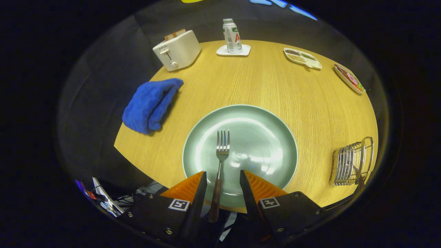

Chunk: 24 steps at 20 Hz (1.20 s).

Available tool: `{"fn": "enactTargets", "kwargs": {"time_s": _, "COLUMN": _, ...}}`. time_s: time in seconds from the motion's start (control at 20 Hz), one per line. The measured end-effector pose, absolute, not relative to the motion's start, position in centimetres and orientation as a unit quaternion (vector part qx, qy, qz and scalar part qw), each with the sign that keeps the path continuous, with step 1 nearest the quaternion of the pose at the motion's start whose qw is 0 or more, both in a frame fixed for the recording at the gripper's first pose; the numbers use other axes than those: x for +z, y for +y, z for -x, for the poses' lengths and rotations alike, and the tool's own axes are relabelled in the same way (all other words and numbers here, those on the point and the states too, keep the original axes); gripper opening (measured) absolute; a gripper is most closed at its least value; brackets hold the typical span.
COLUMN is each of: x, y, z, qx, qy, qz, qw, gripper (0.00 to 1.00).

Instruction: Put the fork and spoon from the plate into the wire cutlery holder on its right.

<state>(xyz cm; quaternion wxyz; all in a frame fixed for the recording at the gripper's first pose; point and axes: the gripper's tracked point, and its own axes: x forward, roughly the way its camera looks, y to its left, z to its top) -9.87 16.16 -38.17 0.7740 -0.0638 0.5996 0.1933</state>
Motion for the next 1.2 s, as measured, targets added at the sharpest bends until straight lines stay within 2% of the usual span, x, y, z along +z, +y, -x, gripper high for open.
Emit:
{"fn": "enactTargets", "kwargs": {"time_s": 0.25, "x": -40.6, "y": 15.7, "z": 11.7, "qx": 0.201, "qy": 0.632, "qz": 0.089, "qw": 0.743, "gripper": 0.57}}
{"fn": "enactTargets", "kwargs": {"time_s": 0.35, "x": -41.2, "y": 15.1, "z": 12.1, "qx": 0.195, "qy": 0.648, "qz": 0.091, "qw": 0.731, "gripper": 0.24}}
{"fn": "enactTargets", "kwargs": {"time_s": 0.5, "x": -40.8, "y": 15.3, "z": 11.5, "qx": 0.202, "qy": 0.644, "qz": 0.076, "qw": 0.734, "gripper": 0.26}}
{"fn": "enactTargets", "kwargs": {"time_s": 0.55, "x": -41.4, "y": 15.3, "z": 11.5, "qx": 0.197, "qy": 0.646, "qz": 0.07, "qw": 0.734, "gripper": 0.07}}
{"fn": "enactTargets", "kwargs": {"time_s": 0.75, "x": -40.8, "y": 15.4, "z": 11.0, "qx": 0.188, "qy": 0.649, "qz": 0.027, "qw": 0.737, "gripper": 0.07}}
{"fn": "enactTargets", "kwargs": {"time_s": 0.8, "x": -41.1, "y": 15.1, "z": 10.7, "qx": 0.186, "qy": 0.647, "qz": 0.019, "qw": 0.739, "gripper": 0.01}}
{"fn": "enactTargets", "kwargs": {"time_s": 1.2, "x": -39.3, "y": 14.5, "z": 9.2, "qx": 0.191, "qy": 0.619, "qz": -0.006, "qw": 0.762, "gripper": 0.01}}
